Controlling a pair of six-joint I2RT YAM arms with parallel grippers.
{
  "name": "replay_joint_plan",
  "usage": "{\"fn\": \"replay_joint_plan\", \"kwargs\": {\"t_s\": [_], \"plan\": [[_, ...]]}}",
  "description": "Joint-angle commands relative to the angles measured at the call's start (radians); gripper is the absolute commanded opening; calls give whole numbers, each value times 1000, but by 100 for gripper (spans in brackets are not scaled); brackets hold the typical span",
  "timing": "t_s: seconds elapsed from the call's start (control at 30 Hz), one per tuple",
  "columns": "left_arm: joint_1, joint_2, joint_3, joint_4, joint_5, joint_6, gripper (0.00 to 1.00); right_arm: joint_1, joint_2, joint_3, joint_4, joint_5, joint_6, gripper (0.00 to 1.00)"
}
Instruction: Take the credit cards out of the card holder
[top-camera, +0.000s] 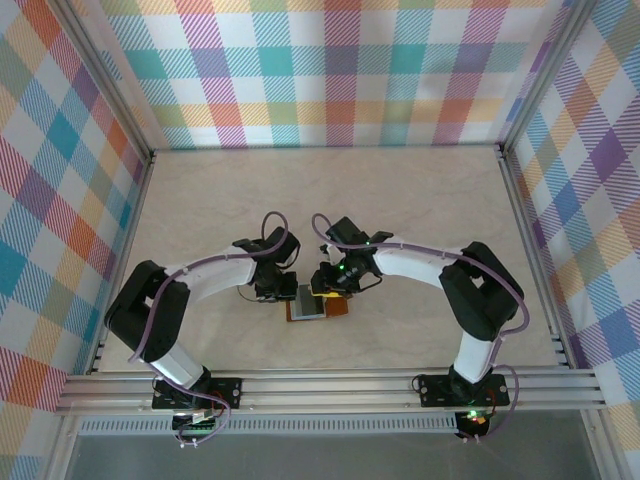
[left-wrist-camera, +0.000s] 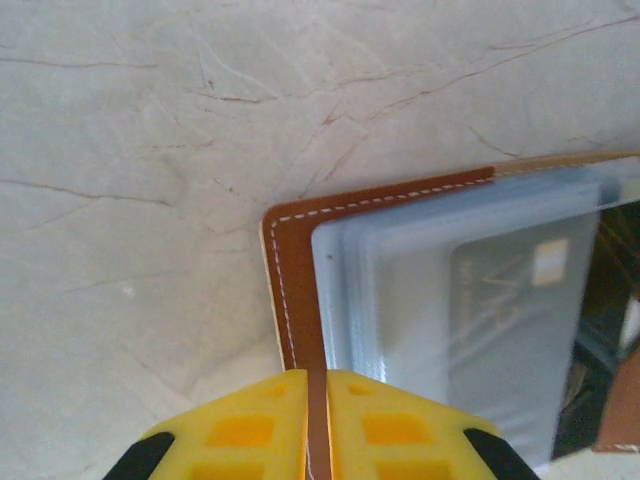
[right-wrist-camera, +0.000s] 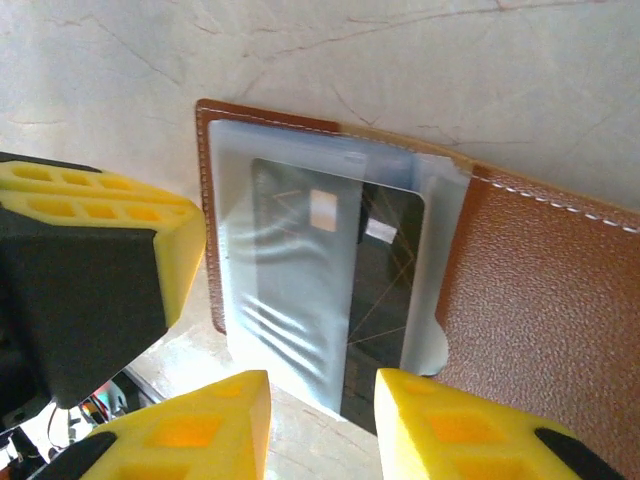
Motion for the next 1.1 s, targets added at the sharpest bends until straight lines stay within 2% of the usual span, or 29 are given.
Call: {"fn": "replay_joint_plan", "kwargs": {"t_s": [0.0,0.3,0.67,0.93,1.07], "plan": [[-6,-36,66,-46,13,11,14,-12,-17,1,-32,-19,-16,34],[-25,63,63,-15,54,0,17,-46,56,-11,26,-112,-37,35],[-27,123,8,-12,0,14,17,-65,126,-66,126,-197,-33,31],[-30,155,-22,9,-1,17,15,-100,133,-159,354,-351,61,25],[-34,162,-34,23,-5,14,15,-103,138,-178,397,-373,73,23]]}}
